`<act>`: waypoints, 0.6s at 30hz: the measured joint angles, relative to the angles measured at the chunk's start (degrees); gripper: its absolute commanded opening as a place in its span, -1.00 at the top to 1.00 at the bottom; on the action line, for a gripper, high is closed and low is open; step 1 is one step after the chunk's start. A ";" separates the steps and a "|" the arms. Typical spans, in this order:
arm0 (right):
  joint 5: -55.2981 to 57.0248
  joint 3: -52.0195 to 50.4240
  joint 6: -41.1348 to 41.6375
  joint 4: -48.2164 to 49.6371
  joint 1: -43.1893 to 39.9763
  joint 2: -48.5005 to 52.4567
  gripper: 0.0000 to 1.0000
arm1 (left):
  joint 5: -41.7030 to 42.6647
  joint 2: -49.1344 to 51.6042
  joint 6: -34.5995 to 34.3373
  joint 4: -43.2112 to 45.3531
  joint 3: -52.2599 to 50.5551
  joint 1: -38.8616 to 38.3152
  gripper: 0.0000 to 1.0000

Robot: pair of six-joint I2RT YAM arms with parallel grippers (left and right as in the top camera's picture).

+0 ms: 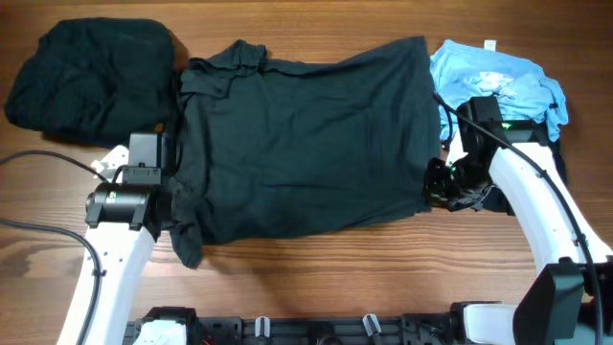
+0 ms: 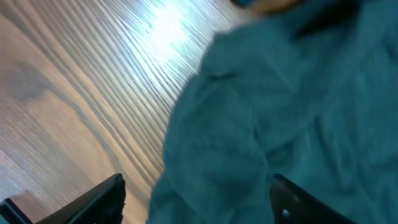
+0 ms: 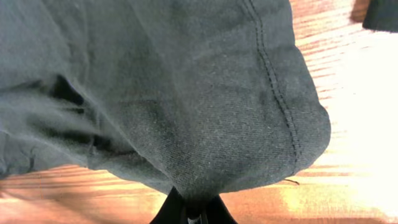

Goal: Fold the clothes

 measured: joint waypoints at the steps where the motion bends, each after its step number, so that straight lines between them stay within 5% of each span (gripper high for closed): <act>1: 0.00 0.00 0.00 0.42 0.00 -0.02 0.91 | 2.05 0.02 0.52 -0.70 0.04 0.00 -0.13; 6: 0.02 0.00 -0.02 2.21 0.00 -0.02 0.91 | 13.88 0.04 1.49 -10.45 0.15 0.00 0.07; 11: 0.02 0.00 -0.42 3.30 0.00 -0.02 0.89 | 20.65 0.11 1.36 -20.92 0.31 0.00 -0.06; 15: 0.00 0.00 -1.33 3.54 0.00 -0.02 0.88 | 22.47 0.11 0.90 -22.08 0.28 0.00 -0.34; 18: 0.00 0.00 -1.49 3.82 0.00 -0.02 0.88 | 23.17 0.13 0.52 -18.27 -1.29 0.00 -0.99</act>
